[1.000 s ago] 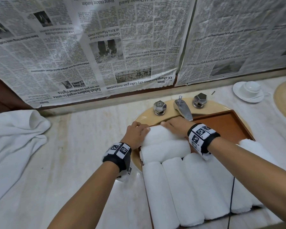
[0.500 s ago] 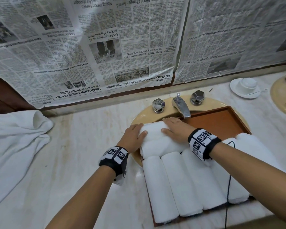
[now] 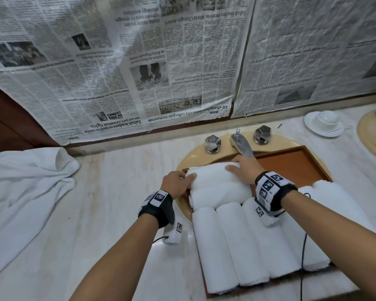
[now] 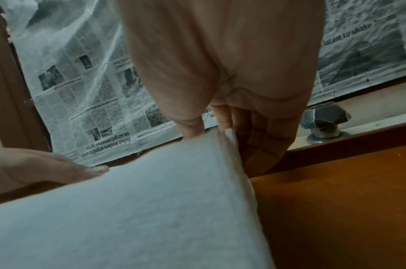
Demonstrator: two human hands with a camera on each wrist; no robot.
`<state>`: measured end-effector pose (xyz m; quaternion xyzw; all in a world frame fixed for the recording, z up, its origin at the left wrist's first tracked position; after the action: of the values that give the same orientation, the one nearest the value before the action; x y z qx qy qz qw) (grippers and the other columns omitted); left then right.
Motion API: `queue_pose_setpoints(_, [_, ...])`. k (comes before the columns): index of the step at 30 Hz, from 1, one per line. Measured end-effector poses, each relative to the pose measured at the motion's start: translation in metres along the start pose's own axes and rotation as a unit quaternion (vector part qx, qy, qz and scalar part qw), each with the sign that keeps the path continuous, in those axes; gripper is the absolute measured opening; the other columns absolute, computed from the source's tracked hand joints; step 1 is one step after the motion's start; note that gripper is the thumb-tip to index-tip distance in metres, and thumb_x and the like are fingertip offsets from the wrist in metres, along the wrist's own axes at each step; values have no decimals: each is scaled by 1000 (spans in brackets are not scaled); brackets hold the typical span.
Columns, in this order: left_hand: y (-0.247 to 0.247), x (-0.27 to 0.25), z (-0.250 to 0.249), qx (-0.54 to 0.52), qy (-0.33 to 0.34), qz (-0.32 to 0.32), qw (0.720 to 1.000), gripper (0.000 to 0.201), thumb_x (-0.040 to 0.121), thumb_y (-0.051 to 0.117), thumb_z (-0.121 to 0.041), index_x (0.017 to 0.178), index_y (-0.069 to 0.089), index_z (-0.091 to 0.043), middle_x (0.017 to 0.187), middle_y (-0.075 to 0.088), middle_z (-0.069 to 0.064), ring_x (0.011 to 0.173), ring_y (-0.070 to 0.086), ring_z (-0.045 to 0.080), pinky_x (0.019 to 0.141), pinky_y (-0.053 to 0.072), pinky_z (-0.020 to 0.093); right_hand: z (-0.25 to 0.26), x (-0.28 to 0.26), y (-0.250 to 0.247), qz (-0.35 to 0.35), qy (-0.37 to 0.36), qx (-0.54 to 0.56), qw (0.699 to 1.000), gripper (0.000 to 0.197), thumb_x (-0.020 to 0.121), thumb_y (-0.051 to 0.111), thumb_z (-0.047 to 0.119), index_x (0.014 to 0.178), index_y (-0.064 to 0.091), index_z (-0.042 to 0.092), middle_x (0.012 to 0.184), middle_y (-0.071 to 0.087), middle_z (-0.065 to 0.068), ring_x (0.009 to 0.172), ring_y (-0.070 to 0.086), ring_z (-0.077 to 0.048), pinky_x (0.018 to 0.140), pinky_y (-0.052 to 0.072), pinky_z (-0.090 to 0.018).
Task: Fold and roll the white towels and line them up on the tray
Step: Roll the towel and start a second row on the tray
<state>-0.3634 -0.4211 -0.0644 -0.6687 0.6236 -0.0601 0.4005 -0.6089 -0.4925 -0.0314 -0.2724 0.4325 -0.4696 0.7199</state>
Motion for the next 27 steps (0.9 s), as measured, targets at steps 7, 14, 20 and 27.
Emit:
queue_pose_setpoints(7, [-2, 0, -8, -7, -61, -27, 998, 59, 88, 57, -62, 57, 54, -11, 70, 68, 10, 86, 67, 30, 86, 52, 35, 7, 14, -5, 5, 24, 1, 1000, 43, 95, 58, 44, 106, 69, 4, 108, 69, -12, 101, 61, -26, 83, 46, -32])
queue_pose_setpoints(14, [5, -5, -5, -67, -44, -68, 995, 41, 93, 56, -57, 94, 64, -16, 85, 60, -4, 101, 59, 26, 86, 43, 30, 8, 19, -1, 16, 44, -22, 999, 45, 98, 54, 43, 97, 68, 0, 95, 67, -14, 99, 61, -28, 74, 44, -31])
queue_pose_setpoints(20, [4, -6, -1, -43, -16, -47, 998, 41, 92, 53, -59, 101, 64, -21, 92, 64, -1, 101, 58, 25, 85, 43, 31, 4, 19, -1, 32, 33, 1, 999, 54, 98, 52, 45, 85, 65, -6, 84, 64, -21, 80, 58, -29, 66, 42, -33])
queue_pose_setpoints(27, [-2, -7, 3, -42, -34, -41, 998, 41, 92, 52, -60, 100, 60, -21, 89, 69, -1, 94, 62, 19, 84, 48, 34, 3, 1, -8, 47, -16, 16, 999, 56, 100, 45, 48, 140, 50, 9, 144, 48, -10, 132, 44, -25, 104, 34, -32])
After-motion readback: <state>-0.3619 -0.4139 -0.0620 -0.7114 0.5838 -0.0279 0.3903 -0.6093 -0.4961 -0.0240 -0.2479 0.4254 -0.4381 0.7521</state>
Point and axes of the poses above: each hand's wrist, its own x-axis towards the middle knuckle, its own y-axis out of the palm, z = x × y, the point moved 4 cm from there along x, towards the middle knuckle
